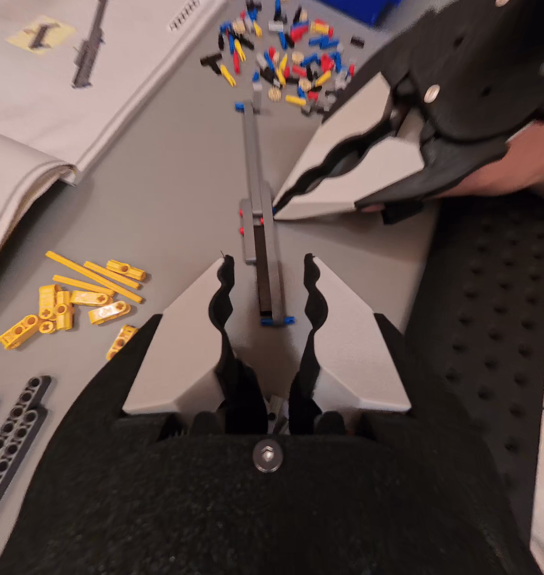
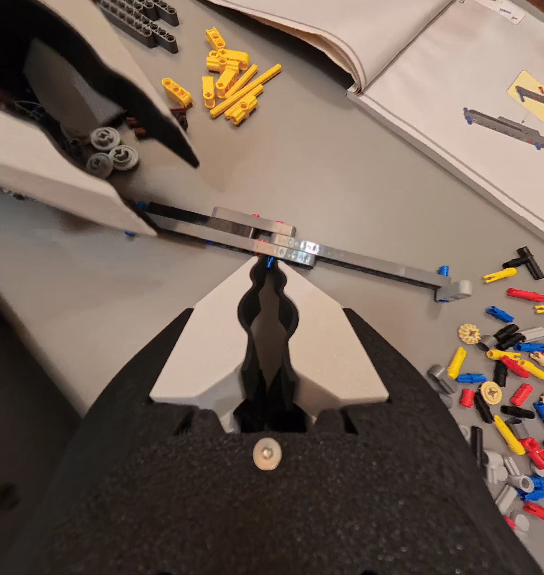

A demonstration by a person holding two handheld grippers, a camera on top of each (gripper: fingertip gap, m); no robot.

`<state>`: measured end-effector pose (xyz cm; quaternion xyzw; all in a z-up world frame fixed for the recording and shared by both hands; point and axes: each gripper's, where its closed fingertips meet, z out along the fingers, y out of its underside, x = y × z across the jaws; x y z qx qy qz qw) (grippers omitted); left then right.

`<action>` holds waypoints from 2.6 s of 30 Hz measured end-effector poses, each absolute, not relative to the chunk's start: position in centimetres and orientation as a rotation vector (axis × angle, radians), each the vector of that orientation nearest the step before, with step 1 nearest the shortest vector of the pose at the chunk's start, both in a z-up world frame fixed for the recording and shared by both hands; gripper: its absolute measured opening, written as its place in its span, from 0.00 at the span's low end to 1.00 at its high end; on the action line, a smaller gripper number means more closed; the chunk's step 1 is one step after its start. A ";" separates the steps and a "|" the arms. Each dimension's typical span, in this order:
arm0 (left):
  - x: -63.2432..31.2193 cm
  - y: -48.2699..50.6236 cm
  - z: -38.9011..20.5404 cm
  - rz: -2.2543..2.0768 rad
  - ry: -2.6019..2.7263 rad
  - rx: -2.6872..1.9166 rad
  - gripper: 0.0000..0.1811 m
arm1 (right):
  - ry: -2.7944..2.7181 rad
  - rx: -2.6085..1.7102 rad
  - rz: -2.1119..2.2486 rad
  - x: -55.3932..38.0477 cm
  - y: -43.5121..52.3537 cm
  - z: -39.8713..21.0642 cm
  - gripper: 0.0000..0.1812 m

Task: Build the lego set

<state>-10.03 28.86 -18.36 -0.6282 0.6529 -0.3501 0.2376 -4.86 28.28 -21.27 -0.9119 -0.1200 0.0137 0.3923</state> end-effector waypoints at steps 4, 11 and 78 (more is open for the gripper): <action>-9.5 30.7 -14.6 -1.077 1.636 -1.666 0.23 | -0.295 -2.316 0.034 -4.9 28.4 -21.4 0.02; -0.2 35.2 -12.5 -0.762 1.830 -1.498 0.21 | -0.136 -2.086 0.128 -1.0 27.8 -16.9 0.07; 13.2 41.5 -10.3 -1.844 1.271 -2.071 0.29 | -0.242 -2.011 -0.656 12.4 37.9 -13.6 0.02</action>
